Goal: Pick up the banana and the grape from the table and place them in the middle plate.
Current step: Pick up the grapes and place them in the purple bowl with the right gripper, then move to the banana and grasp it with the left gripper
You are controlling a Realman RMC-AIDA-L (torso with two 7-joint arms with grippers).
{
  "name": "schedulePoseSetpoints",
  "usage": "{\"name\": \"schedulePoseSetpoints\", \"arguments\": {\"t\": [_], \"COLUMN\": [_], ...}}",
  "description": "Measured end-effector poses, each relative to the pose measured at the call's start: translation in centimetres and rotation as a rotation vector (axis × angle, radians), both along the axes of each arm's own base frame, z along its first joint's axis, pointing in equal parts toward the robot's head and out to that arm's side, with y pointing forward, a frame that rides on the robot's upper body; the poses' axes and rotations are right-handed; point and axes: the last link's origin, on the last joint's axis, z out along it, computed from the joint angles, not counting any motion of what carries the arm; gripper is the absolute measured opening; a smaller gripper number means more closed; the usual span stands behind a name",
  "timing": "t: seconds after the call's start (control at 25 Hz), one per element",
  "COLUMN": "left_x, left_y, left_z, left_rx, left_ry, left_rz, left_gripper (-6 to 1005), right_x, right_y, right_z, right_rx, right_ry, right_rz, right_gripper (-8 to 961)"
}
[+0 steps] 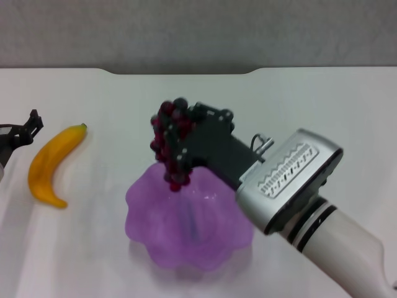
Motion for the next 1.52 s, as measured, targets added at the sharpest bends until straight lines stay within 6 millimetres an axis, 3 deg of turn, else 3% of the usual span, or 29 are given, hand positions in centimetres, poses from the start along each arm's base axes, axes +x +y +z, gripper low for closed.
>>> {"name": "schedulePoseSetpoints", "arguments": {"t": [0.44, 0.64, 1.28, 1.52], "left_x": [0.5, 0.7, 1.1, 1.0], "left_y": [0.4, 0.5, 0.8, 0.8], "left_z": [0.0, 0.0, -0.2, -0.1], "left_rx": [-0.002, -0.002, -0.007, -0.006], "left_ry": [0.001, 0.002, 0.004, 0.003], "left_rz": [-0.014, -0.017, -0.028, -0.027], "left_gripper": [846, 845, 842, 841], "right_x": [3.6, 5.5, 6.1, 6.1], "right_y": [-0.9, -0.2, 1.7, 1.9], "right_z": [-1.8, -1.7, -1.8, -1.6], "right_rx": [-0.084, -0.107, -0.12, -0.109], "right_ry": [-0.107, -0.099, -0.156, -0.156], "right_rz": [-0.076, -0.146, -0.162, -0.155], "right_gripper": [271, 275, 288, 538]}}
